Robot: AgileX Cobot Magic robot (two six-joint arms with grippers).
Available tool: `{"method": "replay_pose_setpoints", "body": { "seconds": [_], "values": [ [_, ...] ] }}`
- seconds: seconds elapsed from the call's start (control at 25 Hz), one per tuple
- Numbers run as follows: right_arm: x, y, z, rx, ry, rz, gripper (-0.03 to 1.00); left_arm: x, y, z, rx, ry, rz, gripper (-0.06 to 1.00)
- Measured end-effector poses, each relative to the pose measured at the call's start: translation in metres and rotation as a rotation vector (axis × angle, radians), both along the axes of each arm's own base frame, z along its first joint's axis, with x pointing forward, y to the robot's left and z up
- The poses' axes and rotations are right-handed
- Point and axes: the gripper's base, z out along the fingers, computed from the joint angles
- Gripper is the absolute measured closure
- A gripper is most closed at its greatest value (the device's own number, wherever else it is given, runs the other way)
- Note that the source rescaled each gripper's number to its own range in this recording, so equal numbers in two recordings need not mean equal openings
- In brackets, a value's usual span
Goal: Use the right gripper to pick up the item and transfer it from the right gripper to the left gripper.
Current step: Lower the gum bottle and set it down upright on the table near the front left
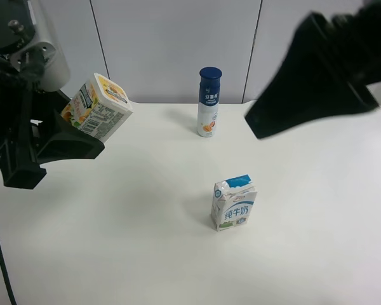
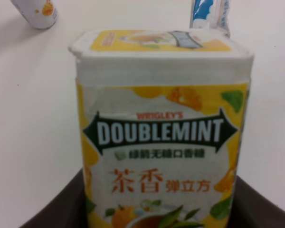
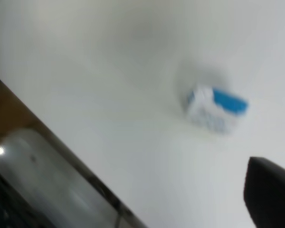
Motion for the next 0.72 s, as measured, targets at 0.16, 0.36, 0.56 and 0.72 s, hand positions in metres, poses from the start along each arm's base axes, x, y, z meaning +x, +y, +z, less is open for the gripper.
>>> {"method": "replay_pose_setpoints", "body": {
  "seconds": [0.16,0.36,0.56,0.72],
  "values": [
    [-0.024,-0.026,-0.034,-0.08,0.013,-0.006,-0.03,0.0,0.0,0.0,0.001,0.002,-0.001,0.94],
    [-0.053,-0.059,-0.067,-0.149,-0.025,-0.017,-0.03,-0.001,0.0,-0.001,0.006,0.008,-0.003,0.94],
    [-0.08,-0.087,-0.096,-0.157,-0.079,-0.032,-0.03,-0.001,0.0,-0.001,0.007,0.01,-0.003,0.94],
    [-0.095,-0.101,-0.105,-0.067,-0.193,-0.049,-0.03,-0.001,0.0,-0.001,0.008,0.011,-0.004,0.94]
  ]
}}
